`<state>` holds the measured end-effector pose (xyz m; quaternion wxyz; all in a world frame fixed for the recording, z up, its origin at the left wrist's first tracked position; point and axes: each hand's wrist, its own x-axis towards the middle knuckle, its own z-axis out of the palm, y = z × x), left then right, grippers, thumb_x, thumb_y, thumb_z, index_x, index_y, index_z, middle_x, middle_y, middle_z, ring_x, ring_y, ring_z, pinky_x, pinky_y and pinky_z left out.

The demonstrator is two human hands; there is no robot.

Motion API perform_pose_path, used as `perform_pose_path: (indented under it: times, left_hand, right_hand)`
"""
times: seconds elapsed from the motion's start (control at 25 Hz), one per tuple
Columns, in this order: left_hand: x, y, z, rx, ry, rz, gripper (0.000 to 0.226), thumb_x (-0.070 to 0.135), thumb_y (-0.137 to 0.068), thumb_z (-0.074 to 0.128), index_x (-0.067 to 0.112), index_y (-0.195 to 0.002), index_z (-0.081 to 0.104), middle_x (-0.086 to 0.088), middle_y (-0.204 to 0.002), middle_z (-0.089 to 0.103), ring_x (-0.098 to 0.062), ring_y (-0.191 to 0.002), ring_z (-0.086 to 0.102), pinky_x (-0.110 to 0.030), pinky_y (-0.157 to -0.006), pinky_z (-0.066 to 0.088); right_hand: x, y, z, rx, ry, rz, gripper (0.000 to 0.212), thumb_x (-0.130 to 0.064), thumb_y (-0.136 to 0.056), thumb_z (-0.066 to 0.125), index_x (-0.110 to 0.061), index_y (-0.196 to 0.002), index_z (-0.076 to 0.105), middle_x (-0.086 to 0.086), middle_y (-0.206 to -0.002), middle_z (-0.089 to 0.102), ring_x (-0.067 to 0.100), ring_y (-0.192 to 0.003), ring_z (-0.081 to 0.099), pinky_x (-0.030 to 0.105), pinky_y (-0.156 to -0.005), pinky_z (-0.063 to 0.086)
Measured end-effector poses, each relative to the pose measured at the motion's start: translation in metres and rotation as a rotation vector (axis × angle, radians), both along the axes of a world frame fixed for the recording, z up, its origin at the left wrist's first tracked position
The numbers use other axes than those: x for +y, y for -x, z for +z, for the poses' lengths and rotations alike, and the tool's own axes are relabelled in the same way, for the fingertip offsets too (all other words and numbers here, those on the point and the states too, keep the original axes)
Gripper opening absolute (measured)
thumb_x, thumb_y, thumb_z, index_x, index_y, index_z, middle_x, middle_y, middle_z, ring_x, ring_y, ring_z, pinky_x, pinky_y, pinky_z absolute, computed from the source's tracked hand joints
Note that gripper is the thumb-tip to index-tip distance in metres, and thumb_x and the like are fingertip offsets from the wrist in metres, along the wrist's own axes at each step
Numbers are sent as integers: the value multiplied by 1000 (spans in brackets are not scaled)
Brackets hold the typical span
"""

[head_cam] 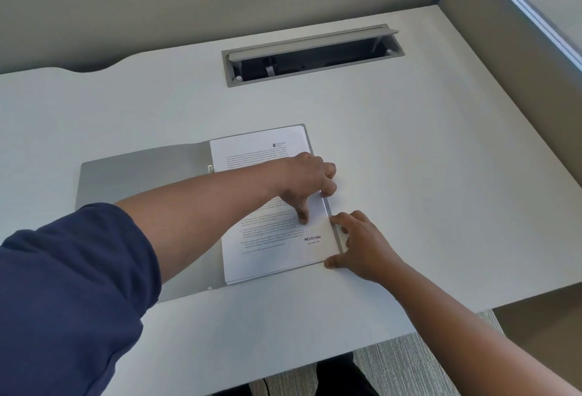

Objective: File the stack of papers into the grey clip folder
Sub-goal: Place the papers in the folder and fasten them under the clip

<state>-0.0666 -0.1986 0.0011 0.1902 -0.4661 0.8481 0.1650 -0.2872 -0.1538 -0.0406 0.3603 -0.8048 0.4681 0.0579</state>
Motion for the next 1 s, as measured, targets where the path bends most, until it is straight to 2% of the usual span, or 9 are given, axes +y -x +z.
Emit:
perform_pose_path:
  times: [0.16, 0.32, 0.48, 0.6, 1.0]
  left_hand:
    - [3, 2, -2, 40, -1, 14, 67, 68, -59, 85, 29, -106, 57, 4, -125, 48, -21, -113, 47, -31, -89, 30]
    - [12, 7, -6, 85, -4, 18, 67, 70, -60, 83, 29, -107, 59, 6, -119, 51, -20, -108, 47, -30, -86, 28]
    - [15, 12, -5, 66, -11, 21, 66, 72, -60, 82, 29, -105, 60, 6, -119, 52, -20, -109, 47, -32, -89, 33]
    - [15, 14, -2, 27, -8, 16, 65, 73, -60, 82, 30, -102, 59, 5, -120, 51, -21, -110, 47, -37, -96, 40]
    - [21, 12, -3, 47, 32, 17, 73, 82, -55, 77, 31, -103, 58, 6, -115, 49, -21, -109, 46, -38, -98, 38]
  right_hand:
    - [1, 0, -1, 7, -2, 1, 94, -41, -62, 94, -25, -142, 48, -6, -114, 45, 17, -89, 59, 35, -83, 54]
    - [3, 1, -2, 7, 8, 4, 95, -43, -63, 93, -26, -145, 47, -6, -116, 44, 17, -90, 58, 34, -83, 53]
    - [4, 1, -3, 19, 21, 11, 97, -43, -65, 92, -26, -149, 46, -5, -117, 45, 16, -90, 58, 31, -80, 50]
    - [4, 1, -2, 33, 26, 28, 99, -44, -67, 90, -25, -152, 44, -4, -116, 44, 15, -90, 56, 27, -79, 45]
    - [4, 0, 0, 49, 38, 39, 99, -45, -68, 89, -25, -153, 42, -3, -116, 44, 14, -90, 55, 28, -81, 47]
